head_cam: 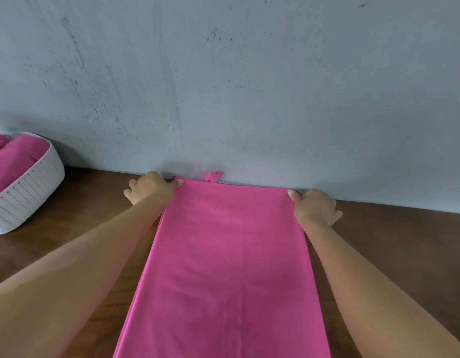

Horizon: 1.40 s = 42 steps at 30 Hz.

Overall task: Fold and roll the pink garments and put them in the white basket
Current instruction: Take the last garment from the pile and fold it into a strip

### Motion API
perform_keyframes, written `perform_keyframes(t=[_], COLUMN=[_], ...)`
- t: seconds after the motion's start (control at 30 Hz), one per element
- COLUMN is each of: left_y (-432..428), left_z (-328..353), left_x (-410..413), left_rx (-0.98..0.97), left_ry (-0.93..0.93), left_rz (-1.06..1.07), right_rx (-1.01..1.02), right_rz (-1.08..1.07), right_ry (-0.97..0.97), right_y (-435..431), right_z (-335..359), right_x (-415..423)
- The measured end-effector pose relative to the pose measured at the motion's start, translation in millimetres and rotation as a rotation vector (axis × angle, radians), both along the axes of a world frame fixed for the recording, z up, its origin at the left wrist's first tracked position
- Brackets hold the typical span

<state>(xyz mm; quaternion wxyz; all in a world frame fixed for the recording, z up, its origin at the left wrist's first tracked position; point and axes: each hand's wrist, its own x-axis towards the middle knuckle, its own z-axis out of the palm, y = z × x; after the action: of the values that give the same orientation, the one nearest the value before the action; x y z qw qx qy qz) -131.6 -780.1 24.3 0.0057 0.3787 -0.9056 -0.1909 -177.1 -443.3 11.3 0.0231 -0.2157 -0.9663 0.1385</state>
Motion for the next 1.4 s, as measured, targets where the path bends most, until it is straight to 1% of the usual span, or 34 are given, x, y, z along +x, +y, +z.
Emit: perform_keyframes(t=[0.07,0.1,0.2,0.23,0.27,0.33,0.4,0.47,0.53,0.63,0.87,1.1,1.23,1.4], left_y=[5.7,11.0,32.6,40.0,47.1,60.6,73.8,84.8,92.6,95.9,95.1,93.5,91.6,89.9], left_z=[-5.0,-7.5,-10.6,-10.5,-10.5,-13.7,-18.9,-23.7,-27.4,-28.8,-28.5,-26.4,-26.3,-27.5], left_x=[4.0,7.9,27.6,36.4,45.7,68.1,92.6,111.6,120.1,120.6,120.7,120.6,118.9,120.8], left_rx=[-0.056,-0.083,-0.165,-0.196,-0.217,-0.232,-0.222,-0.201,-0.207,-0.23,-0.23,-0.224,-0.213,-0.215], left_ry=[0.031,0.075,0.236,0.266,0.28,0.296,0.291,0.217,0.126,0.074,0.074,0.067,0.081,0.095], left_rz=[-0.02,-0.025,-0.093,-0.157,-0.239,-0.431,-0.652,-0.855,-0.969,-0.984,-0.968,-0.992,-0.999,-1.041], right_rx=[0.045,0.045,-0.065,-0.084,-0.056,0.082,0.144,0.141,0.151,0.135,0.127,0.182,0.174,0.137], right_rz=[0.031,0.049,0.103,0.137,0.195,0.378,0.528,0.596,0.643,0.654,0.6,0.51,0.485,0.395], right_ry=[0.013,0.019,0.046,0.075,0.102,0.117,0.077,0.027,-0.012,-0.083,-0.156,-0.217,-0.235,-0.249], right_y=[-1.8,-2.5,-1.6,-0.8,-0.2,-0.5,-1.0,-0.9,0.0,1.9,8.6,15.4,17.9,22.0], right_z=[-5.2,-6.0,-1.1,0.9,1.9,0.7,-3.0,-5.1,-6.8,-7.7,-4.9,2.3,2.2,3.2], right_x=[5.5,8.4,21.7,28.9,37.8,60.4,80.0,94.1,105.8,120.9,169.9,261.1,316.9,395.4])
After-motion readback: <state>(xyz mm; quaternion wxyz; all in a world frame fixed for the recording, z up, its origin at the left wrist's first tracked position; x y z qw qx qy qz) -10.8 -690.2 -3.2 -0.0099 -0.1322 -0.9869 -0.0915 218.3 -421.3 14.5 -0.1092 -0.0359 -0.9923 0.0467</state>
